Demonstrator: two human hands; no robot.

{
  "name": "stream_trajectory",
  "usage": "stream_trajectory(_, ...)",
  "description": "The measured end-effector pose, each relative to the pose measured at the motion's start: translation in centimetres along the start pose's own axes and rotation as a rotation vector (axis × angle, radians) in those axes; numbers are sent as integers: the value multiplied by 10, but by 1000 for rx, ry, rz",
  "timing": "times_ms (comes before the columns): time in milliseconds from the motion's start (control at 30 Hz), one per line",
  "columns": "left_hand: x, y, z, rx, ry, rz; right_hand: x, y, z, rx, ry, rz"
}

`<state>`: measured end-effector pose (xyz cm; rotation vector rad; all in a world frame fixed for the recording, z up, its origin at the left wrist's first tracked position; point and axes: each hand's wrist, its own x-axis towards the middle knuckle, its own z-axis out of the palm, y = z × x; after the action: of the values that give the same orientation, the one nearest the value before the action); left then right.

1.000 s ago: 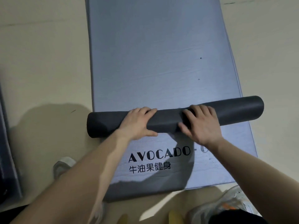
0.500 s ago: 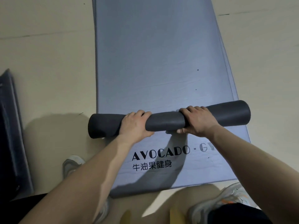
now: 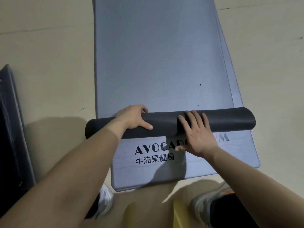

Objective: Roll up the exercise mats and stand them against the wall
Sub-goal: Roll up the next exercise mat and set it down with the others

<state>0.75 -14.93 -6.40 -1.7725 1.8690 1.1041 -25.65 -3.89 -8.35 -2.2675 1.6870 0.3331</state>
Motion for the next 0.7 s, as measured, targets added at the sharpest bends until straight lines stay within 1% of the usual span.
stream_trajectory(67, -19, 0, 26, 133, 460, 61, 22, 10, -4, -21, -50, -6)
stream_trajectory(100, -28, 0, 44, 184, 645, 124, 36, 15, -9, -14, -52, -2)
stream_trajectory(133, -36, 2, 58, 217, 701, 177, 51, 20, -17, 0, -57, 0)
stream_trajectory(167, -39, 2, 68, 255, 641, 197, 63, 23, -24, 4, -57, -1)
stream_trajectory(233, -27, -2, 75, 350, 409, 151, 74, 23, -26, -6, -2, 0)
stream_trajectory(267, -16, -5, 70, 366, 344, 139, 73, 21, -24, -8, 62, 10)
stream_trajectory(300, -3, -7, 61, 361, 316, 147, 68, 18, -18, -11, 109, 24)
stream_trajectory(333, 8, -8, 49, 344, 318, 156, 64, 14, -13, -27, 126, 36)
stream_trajectory(433, 34, -6, 20, 308, 285, 195, 68, 11, 0, -106, 27, 55)
stream_trajectory(467, 38, -5, 16, 324, 298, 208, 77, 14, 0, -124, 16, 69)
stream_trajectory(600, 38, -12, 17, 495, 499, 219, 117, 29, -13, -194, 94, 67)
stream_trajectory(633, 42, -14, 15, 516, 520, 233, 122, 32, -18, -199, 92, 57)
stream_trajectory(700, 42, -13, 4, 473, 496, 235, 126, 33, -31, -172, 53, 39)
